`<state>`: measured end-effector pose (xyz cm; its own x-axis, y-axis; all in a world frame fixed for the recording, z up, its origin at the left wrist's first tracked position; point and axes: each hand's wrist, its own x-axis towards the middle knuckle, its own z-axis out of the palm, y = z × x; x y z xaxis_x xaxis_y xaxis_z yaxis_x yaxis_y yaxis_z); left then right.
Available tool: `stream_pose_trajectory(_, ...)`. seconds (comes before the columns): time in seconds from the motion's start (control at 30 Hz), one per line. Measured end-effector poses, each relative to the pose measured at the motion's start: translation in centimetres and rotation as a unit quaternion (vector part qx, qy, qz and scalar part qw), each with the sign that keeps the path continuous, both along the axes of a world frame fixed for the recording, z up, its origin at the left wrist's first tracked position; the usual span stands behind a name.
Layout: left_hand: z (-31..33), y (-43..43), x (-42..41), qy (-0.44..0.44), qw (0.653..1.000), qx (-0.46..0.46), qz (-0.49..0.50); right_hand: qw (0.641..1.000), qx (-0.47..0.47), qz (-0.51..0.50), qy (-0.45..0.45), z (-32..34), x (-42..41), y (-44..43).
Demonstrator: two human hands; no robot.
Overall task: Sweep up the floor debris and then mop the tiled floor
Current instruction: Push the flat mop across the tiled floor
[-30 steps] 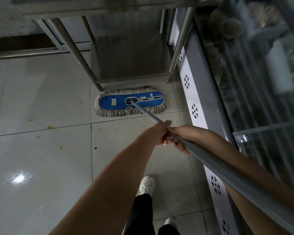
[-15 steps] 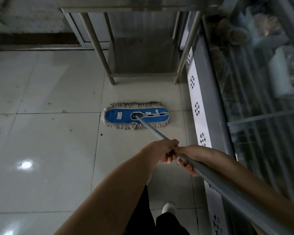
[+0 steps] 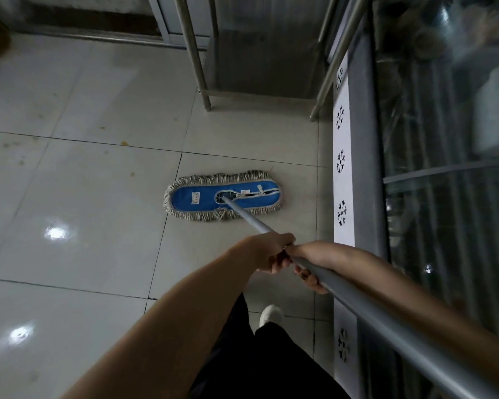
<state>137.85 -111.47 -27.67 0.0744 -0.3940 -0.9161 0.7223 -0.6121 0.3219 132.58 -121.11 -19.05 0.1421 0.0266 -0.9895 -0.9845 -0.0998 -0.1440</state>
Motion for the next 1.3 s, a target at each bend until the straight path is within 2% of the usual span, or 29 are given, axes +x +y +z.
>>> stream_pose_trajectory(0.13,-1.1,0.0,0.2,-0.083,0.992,0.026,0.096,0.999,-0.02,0.027,-0.011,-0.1,2.1,0.9)
stream_pose_trajectory(0.5,-2.3,1.4,6.0,-0.133,0.98,0.047,0.137,0.996,-0.03,0.088,0.006,-0.1,8.8,2.8)
stream_pose_trajectory(0.67,-2.1,3.6,11.9,-0.126,0.977,0.047,0.164,0.994,-0.022,0.107,0.002,-0.4,14.9,4.7)
stream_pose_trajectory(0.97,-2.8,8.4,24.5,-0.089,0.957,0.058,0.271,0.991,-0.016,0.128,0.04,-1.4,28.4,9.9)
stream_pose_trajectory(1.3,-3.2,14.1,34.9,-0.091,0.946,0.053,0.307,0.985,-0.018,0.167,0.034,-1.7,39.4,15.3)
